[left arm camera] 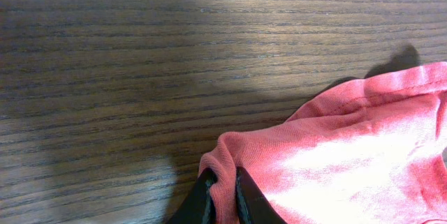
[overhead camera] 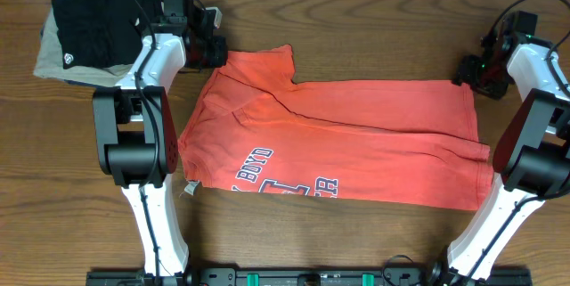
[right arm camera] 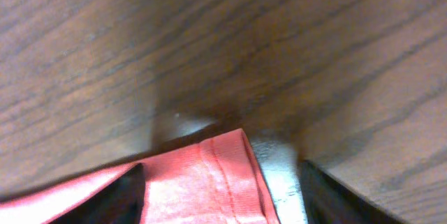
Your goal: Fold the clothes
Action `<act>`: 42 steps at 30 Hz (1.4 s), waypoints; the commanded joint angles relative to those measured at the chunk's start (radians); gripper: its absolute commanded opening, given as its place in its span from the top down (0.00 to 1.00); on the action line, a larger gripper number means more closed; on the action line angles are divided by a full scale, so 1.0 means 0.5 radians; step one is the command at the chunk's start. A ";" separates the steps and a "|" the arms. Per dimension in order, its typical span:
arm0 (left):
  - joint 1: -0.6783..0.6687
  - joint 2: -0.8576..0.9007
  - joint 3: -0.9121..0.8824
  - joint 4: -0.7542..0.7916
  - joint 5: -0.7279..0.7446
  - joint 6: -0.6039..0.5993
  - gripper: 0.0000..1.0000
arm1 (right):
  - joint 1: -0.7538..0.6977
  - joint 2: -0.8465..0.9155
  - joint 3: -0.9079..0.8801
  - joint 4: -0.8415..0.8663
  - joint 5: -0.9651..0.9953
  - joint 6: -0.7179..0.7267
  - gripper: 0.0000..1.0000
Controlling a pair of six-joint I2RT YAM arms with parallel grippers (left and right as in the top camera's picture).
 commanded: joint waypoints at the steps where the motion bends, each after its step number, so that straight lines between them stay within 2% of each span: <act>1: 0.010 0.027 0.023 -0.004 0.019 0.013 0.89 | 0.011 0.108 -0.008 -0.010 -0.010 0.011 0.51; 2: 0.010 0.027 0.023 -0.002 0.019 0.013 0.89 | 0.011 0.108 -0.008 -0.011 -0.010 0.014 0.65; 3: 0.010 0.027 0.023 0.002 0.019 0.013 0.89 | 0.011 0.108 -0.008 -0.011 -0.009 0.019 0.74; 7: 0.008 0.027 0.023 0.002 0.020 0.012 0.89 | 0.011 0.108 -0.008 -0.011 -0.009 0.051 0.77; 9: 0.008 0.027 0.023 0.002 0.019 0.012 0.89 | 0.011 0.108 -0.007 -0.008 -0.009 0.056 0.83; 11: 0.008 0.027 0.023 0.003 0.019 0.013 0.89 | 0.011 0.108 -0.002 -0.008 -0.008 0.056 0.96; 12: 0.008 0.027 0.023 0.003 0.019 0.012 0.89 | 0.011 0.108 -0.002 -0.008 -0.008 0.056 0.99; 16: 0.008 -0.010 0.025 0.002 0.022 0.012 0.94 | 0.010 0.108 0.025 -0.037 -0.008 0.056 0.99; 31: -0.039 -0.452 0.025 -0.092 0.050 0.011 0.94 | 0.006 0.104 0.402 -0.544 -0.019 0.084 0.99; 42: -0.039 -0.500 0.025 -0.557 0.033 0.006 0.94 | 0.007 -0.022 0.417 -0.830 -0.220 0.093 0.99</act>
